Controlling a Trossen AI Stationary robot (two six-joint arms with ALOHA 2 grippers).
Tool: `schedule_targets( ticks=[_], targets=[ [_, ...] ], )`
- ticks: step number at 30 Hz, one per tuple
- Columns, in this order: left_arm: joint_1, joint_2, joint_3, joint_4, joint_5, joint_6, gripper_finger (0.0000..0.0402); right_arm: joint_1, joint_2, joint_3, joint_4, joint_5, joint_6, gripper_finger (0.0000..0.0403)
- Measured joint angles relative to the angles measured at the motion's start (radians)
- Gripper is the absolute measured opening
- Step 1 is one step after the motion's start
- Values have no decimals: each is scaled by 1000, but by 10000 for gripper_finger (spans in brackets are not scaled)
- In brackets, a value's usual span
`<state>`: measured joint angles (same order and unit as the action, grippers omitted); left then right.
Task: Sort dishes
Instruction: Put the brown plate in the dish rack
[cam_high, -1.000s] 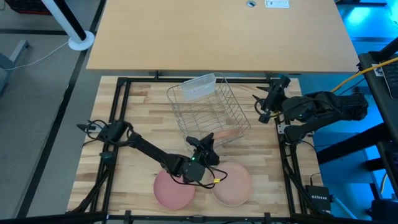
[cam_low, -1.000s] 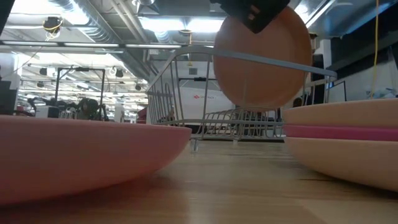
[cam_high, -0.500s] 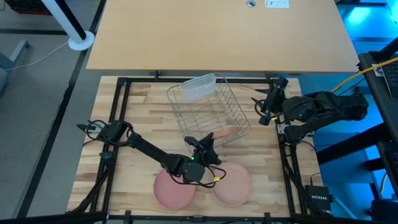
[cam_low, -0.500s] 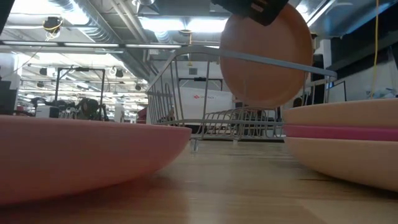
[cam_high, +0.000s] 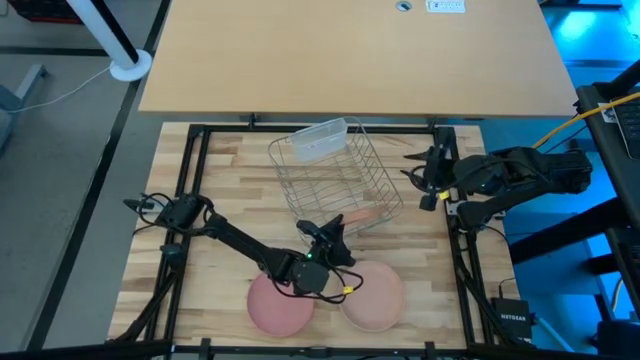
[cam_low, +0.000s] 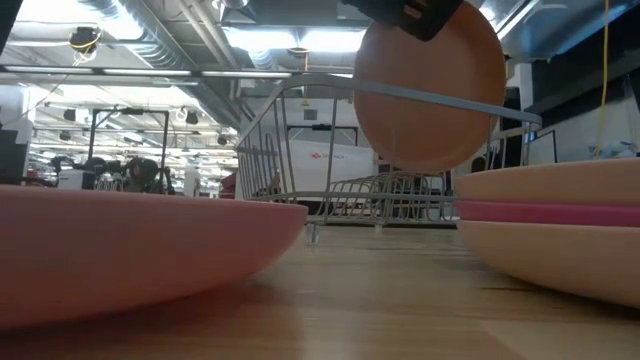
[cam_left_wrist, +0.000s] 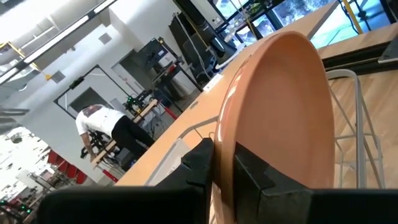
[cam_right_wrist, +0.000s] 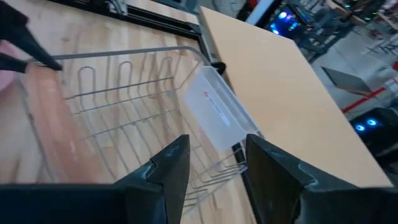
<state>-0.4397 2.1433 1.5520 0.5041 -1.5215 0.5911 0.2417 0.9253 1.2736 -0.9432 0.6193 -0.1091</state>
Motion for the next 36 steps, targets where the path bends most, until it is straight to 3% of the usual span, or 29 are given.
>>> schedule_targets(
  ticks=[9, 14, 18, 29, 36],
  targets=[
    [0, 0, 0, -49, 0, 17, 29, 0, 0, 0, 0, -91, 0, 161],
    [0, 0, 0, -196, 1, -124, 29, 0, 0, 0, 0, -97, 0, 161],
    [3, 0, 0, -211, 1, -189, 33, 0, 0, 0, 0, -97, 0, 161],
    [5, 0, 0, -209, 6, -204, 143, 0, 0, 0, 0, -97, 0, 161],
    [-14, 0, 0, -204, 51, -173, 158, 0, 0, 0, 0, -97, 0, 161]
  ],
)
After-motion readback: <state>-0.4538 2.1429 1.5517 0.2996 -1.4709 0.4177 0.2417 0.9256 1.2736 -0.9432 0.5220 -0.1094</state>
